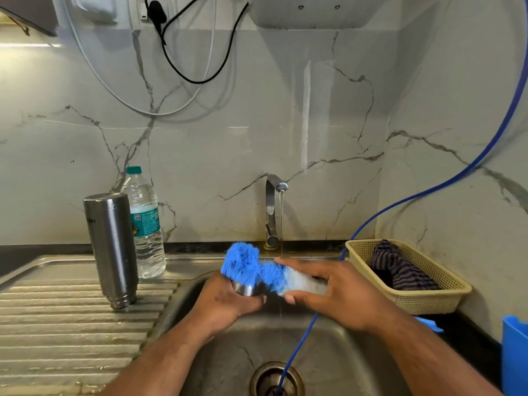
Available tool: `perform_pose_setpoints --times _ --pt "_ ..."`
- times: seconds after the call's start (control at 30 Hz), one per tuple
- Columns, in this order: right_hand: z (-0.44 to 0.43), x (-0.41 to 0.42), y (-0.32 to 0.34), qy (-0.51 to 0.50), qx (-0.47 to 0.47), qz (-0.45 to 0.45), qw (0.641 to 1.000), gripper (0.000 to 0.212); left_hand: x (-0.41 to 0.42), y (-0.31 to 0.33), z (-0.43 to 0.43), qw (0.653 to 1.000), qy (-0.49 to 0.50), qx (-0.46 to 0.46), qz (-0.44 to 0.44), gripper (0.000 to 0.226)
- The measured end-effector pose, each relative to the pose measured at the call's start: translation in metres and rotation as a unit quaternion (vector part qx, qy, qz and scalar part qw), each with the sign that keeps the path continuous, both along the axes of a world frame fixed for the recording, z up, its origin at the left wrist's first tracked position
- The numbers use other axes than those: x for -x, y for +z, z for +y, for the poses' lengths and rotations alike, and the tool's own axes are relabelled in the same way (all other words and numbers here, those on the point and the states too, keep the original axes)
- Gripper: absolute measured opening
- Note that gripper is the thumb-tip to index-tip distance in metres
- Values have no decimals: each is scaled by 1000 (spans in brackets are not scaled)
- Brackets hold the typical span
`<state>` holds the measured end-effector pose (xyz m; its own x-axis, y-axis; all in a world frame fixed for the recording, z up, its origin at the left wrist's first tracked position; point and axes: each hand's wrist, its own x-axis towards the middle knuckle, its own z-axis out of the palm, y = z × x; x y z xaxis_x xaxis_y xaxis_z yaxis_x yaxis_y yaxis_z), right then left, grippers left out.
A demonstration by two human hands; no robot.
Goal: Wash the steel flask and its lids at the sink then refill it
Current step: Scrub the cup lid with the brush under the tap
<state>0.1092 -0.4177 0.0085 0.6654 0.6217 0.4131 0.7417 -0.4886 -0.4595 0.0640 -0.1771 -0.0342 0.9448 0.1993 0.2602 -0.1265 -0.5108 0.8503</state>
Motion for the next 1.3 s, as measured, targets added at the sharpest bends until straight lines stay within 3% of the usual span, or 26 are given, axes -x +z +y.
perform_pose_setpoints --times 0.17,0.23,0.3,0.4,0.47,0.53,0.67,0.8,1.1,1.3 --pt "-2 -5 -2 -58 9 -42 997 60 -2 2 2 1000 2 -4 3 59" --pt "1 -3 -4 -43 10 -32 999 60 -1 1 1 1000 4 0 11 52" --pt "4 0 -3 -28 18 -19 999 59 1 1 1 999 -11 24 24 42" --pt "0 -5 -4 -70 2 -44 997 61 3 5 0 994 -16 106 10 46" --pt "-2 -7 -7 -86 -27 -40 995 61 2 12 -3 961 -31 275 14 56" --pt "2 -4 -8 -81 -46 -38 995 61 3 20 -6 900 -60 431 32 65" --pt "13 6 -8 -48 -59 -32 997 56 3 26 -5 835 -69 546 13 75" --pt "14 4 -10 -83 -60 -36 994 57 0 26 -3 819 -30 573 12 75" --pt "21 7 -16 -99 -56 -43 993 62 -2 23 -7 820 -32 571 25 79" --pt "19 -3 -21 -132 -52 -36 989 63 3 24 -4 799 -72 593 61 52"
